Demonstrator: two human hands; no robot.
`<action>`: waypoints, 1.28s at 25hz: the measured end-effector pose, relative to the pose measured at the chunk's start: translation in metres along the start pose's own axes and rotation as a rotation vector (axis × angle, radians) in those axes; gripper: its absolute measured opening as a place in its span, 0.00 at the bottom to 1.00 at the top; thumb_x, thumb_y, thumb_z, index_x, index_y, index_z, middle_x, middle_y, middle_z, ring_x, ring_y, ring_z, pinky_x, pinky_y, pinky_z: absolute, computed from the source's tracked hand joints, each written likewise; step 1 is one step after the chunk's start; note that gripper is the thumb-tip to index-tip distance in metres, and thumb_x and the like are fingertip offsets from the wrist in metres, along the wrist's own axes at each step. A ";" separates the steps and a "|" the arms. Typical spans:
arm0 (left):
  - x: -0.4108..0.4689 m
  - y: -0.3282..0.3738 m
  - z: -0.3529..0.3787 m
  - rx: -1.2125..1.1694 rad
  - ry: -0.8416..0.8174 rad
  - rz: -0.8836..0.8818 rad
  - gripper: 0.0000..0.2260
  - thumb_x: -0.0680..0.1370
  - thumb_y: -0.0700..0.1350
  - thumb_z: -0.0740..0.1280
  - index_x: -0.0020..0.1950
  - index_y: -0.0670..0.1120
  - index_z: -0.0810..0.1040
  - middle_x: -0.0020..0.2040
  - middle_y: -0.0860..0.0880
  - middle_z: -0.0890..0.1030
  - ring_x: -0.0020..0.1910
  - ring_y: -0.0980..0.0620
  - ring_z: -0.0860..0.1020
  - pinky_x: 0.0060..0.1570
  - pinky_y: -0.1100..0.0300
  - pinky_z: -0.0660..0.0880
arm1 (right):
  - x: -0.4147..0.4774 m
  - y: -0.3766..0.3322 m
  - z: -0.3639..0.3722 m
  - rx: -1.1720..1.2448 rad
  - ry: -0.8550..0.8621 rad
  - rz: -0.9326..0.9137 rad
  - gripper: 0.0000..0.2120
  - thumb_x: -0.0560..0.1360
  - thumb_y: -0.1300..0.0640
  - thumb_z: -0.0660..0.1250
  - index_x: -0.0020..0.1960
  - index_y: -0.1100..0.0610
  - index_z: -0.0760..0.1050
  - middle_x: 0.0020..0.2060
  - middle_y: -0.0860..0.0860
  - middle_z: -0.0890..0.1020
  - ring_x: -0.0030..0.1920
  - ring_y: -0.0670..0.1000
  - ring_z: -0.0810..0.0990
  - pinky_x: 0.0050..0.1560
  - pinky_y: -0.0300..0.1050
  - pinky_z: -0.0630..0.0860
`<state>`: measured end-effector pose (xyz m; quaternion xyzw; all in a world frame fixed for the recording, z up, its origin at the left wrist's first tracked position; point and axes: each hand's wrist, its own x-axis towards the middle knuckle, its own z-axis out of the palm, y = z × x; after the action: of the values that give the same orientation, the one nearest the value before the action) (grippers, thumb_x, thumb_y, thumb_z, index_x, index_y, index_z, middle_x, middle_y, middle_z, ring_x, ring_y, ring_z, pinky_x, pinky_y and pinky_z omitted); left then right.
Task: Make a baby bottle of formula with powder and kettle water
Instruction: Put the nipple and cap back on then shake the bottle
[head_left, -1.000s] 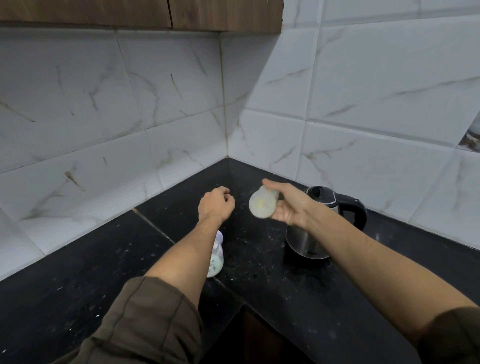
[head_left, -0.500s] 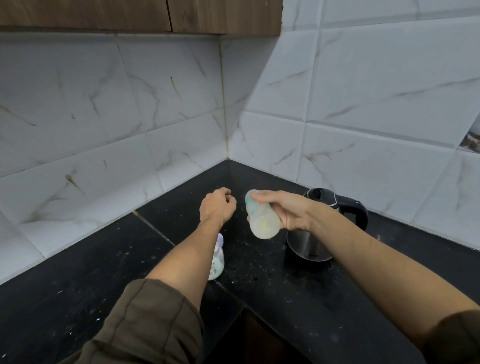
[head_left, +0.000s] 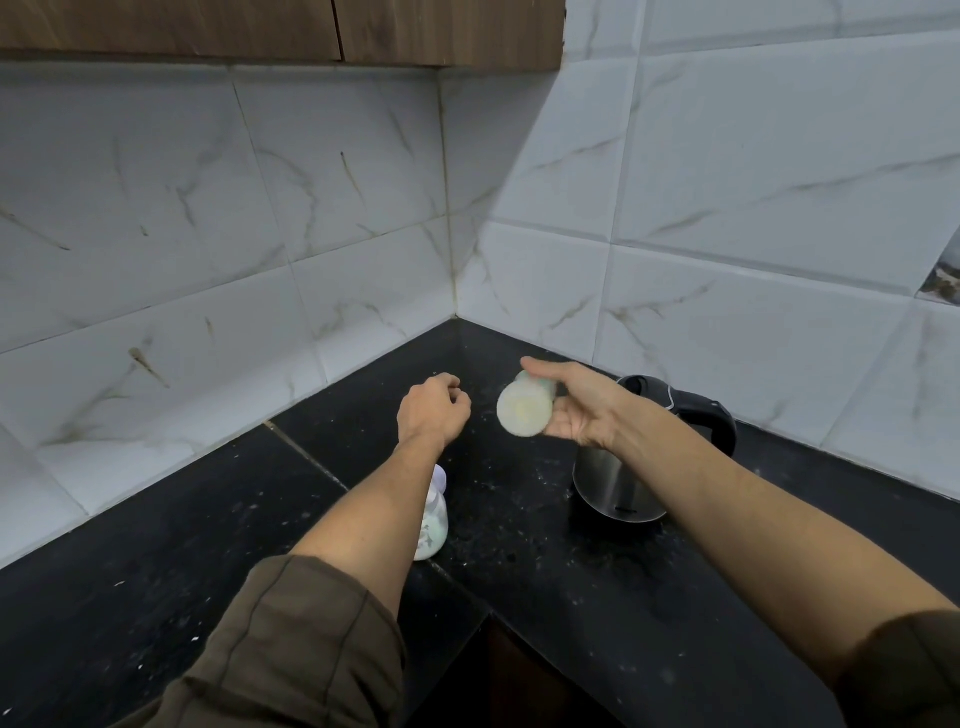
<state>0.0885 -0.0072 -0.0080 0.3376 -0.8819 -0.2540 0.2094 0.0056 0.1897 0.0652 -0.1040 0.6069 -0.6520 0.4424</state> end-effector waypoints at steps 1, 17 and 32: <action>0.000 0.000 -0.001 -0.001 0.000 0.001 0.17 0.82 0.48 0.64 0.70 0.50 0.80 0.62 0.48 0.85 0.62 0.45 0.81 0.58 0.52 0.76 | 0.003 -0.001 -0.002 0.062 0.064 0.001 0.15 0.76 0.53 0.76 0.57 0.60 0.79 0.50 0.60 0.85 0.37 0.56 0.89 0.32 0.50 0.85; 0.000 0.000 0.000 0.022 -0.009 0.001 0.17 0.81 0.47 0.65 0.70 0.50 0.80 0.61 0.50 0.85 0.60 0.46 0.82 0.58 0.52 0.77 | -0.012 -0.001 -0.003 -0.116 -0.393 -0.500 0.35 0.78 0.63 0.70 0.79 0.44 0.61 0.63 0.65 0.81 0.60 0.61 0.83 0.57 0.62 0.83; 0.001 0.005 -0.004 0.024 -0.011 0.022 0.17 0.82 0.48 0.65 0.70 0.50 0.79 0.60 0.50 0.85 0.59 0.47 0.82 0.56 0.53 0.77 | -0.020 -0.005 -0.005 0.032 -0.310 -0.532 0.38 0.76 0.62 0.71 0.80 0.44 0.60 0.63 0.63 0.82 0.61 0.63 0.82 0.61 0.66 0.80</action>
<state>0.0874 -0.0061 -0.0018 0.3287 -0.8898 -0.2428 0.2032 0.0114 0.2065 0.0765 -0.3507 0.4731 -0.7309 0.3450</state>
